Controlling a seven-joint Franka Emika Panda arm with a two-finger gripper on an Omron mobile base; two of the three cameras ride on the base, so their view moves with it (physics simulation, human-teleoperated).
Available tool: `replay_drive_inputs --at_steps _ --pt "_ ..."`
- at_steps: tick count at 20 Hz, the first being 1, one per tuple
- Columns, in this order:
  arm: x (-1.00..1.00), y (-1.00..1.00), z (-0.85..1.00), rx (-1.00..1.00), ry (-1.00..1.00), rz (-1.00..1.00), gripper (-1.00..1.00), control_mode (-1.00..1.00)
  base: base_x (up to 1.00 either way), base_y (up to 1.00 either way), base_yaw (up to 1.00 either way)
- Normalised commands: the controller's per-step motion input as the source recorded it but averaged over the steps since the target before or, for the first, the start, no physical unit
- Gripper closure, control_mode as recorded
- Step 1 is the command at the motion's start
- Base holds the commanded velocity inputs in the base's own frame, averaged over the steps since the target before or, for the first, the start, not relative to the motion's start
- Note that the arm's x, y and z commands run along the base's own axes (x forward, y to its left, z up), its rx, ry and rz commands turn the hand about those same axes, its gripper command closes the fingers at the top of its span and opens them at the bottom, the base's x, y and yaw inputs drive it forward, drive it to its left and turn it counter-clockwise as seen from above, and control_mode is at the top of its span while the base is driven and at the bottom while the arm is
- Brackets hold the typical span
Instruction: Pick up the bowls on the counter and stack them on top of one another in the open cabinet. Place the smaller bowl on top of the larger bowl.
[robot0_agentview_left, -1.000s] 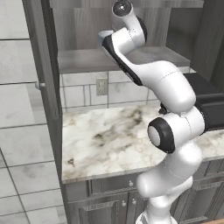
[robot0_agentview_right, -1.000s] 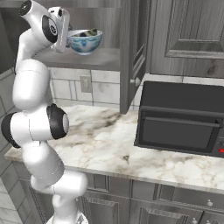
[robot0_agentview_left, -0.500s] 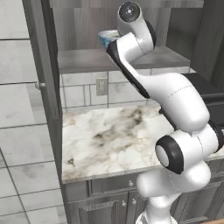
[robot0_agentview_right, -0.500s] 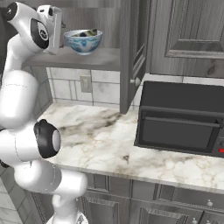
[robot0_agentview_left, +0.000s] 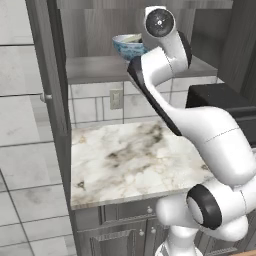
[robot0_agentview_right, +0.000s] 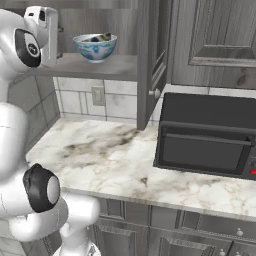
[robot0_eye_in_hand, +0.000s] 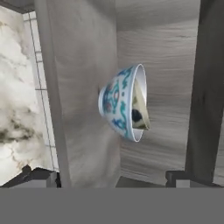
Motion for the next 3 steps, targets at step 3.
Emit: replay_drive_inputs --at_steps 3 --pt "-0.78 0.0 0.07 0.0 -0.08 0.0 -1.0 -1.0 0.0 0.0 0.0"
